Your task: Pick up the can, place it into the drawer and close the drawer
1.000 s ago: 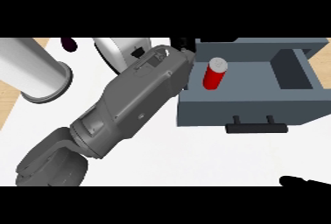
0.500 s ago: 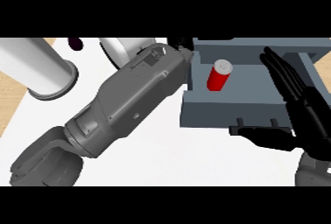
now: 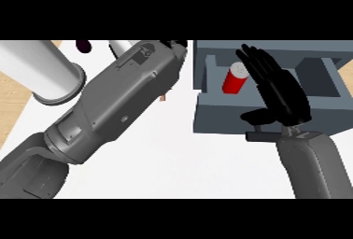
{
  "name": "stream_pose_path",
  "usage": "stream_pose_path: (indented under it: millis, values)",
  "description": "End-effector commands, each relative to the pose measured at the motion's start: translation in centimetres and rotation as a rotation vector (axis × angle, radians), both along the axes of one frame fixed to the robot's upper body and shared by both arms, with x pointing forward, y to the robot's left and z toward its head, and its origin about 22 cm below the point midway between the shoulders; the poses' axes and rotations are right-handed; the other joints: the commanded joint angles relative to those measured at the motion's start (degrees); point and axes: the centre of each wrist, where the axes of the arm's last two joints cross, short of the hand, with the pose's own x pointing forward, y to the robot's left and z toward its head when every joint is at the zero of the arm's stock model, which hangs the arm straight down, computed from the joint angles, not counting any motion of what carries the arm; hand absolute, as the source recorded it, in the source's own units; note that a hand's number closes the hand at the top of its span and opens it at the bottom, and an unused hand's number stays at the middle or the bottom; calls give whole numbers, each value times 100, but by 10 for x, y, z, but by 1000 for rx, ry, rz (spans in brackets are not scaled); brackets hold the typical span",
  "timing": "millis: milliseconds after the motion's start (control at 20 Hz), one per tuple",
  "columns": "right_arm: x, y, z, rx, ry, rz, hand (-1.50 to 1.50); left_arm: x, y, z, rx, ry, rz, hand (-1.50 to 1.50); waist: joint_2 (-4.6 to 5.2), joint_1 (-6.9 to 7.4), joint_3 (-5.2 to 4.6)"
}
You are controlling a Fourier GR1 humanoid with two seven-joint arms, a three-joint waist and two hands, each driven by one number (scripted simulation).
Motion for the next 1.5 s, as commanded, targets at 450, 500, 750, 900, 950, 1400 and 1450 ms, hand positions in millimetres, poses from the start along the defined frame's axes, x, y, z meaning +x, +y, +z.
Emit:
stream_pose_path:
  millis: [450, 500, 750, 900, 950, 1400, 1450]
  values:
    - [61, 14, -82, -155, 15, -106, -150, -2, 57, 4, 7, -12, 39, -150, 25, 31, 5]
    - [73, 24, -66, -141, -11, -131, -150, -1, 64, 14, -6, 0, 41, -150, 17, 51, 5]
    - [83, 7, -79, -159, -52, -169, -150, -8, 77, 0, 21, -2, 33, -150, 32, 60, 6]
    - [88, -3, -84, -154, -69, -189, -150, -9, 82, 6, 1, -3, 46, -150, 60, 119, 10]
    - [97, 20, -73, -150, -71, -197, -150, -9, 85, 13, -8, 8, 34, -150, 63, 168, 8]
    - [120, 18, -48, -150, -162, -255, -150, -24, 93, 21, 4, -8, -1, -150, 85, 315, 9]
    - [120, -3, -51, -150, -172, -261, -150, -23, 87, 22, 8, -13, 20, -150, 120, 304, 15]
